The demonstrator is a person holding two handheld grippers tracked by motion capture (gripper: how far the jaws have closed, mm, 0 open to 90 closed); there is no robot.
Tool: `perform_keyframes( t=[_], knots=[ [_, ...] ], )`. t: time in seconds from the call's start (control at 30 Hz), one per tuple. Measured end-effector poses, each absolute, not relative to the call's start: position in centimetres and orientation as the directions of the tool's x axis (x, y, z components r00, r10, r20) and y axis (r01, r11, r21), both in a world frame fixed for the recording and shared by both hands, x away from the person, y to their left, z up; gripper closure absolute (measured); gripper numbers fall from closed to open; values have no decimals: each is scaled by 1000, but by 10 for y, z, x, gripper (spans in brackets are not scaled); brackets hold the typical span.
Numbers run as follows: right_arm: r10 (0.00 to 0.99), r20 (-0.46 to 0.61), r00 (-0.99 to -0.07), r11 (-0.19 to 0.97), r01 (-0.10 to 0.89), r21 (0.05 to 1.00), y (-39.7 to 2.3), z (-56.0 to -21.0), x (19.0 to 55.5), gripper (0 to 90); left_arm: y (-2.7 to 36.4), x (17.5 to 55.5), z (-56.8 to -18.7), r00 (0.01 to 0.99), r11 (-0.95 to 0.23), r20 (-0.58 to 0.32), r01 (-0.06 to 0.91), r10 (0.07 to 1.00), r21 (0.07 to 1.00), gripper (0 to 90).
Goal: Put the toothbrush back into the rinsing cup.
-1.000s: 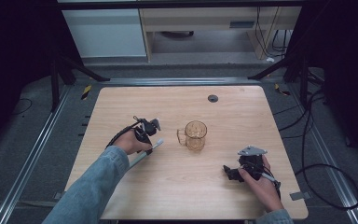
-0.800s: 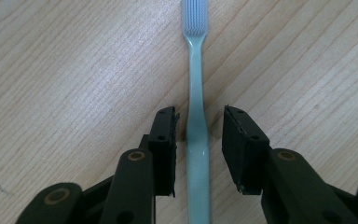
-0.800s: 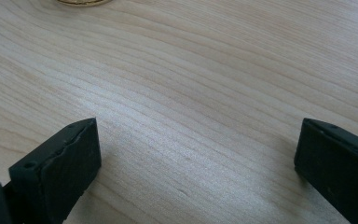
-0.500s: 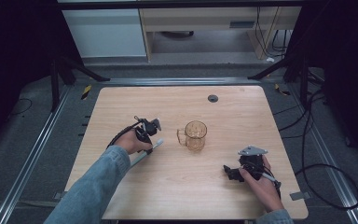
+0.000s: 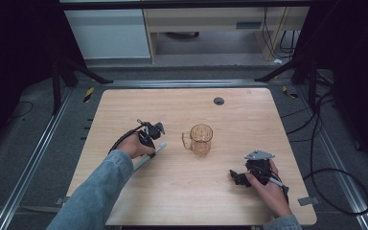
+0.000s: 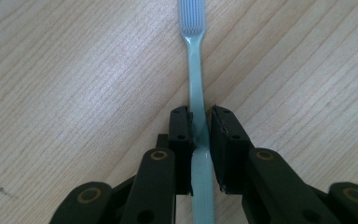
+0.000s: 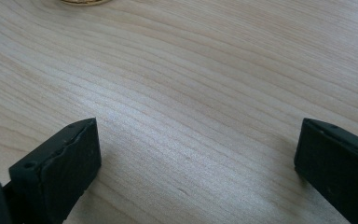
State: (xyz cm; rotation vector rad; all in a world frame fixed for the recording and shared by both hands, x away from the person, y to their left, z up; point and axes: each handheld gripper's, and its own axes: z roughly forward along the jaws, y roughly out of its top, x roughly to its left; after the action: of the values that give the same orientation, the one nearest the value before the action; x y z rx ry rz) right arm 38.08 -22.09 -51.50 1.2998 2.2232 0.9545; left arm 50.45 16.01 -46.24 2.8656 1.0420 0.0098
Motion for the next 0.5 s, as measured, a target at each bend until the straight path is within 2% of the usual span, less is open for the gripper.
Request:
perform_keyframes(
  t=[0.23, 0.4, 0.43, 0.5],
  knots=[
    [869, 0, -495, 341, 599, 725, -221, -515, 381, 7, 170, 502, -449, 757, -746, -22, 649, 653, 151, 788],
    [869, 1, -494, 341, 600, 724, -221, -515, 381, 6, 181, 495, -424, 751, -723, -22, 643, 660, 254, 788],
    [869, -1, -494, 342, 600, 723, -221, -515, 381, 6, 184, 491, -414, 748, -707, -24, 637, 663, 307, 788],
    [869, -1, -495, 342, 600, 723, -221, -515, 381, 6, 185, 490, -408, 749, -702, -28, 633, 662, 327, 788]
  ],
)
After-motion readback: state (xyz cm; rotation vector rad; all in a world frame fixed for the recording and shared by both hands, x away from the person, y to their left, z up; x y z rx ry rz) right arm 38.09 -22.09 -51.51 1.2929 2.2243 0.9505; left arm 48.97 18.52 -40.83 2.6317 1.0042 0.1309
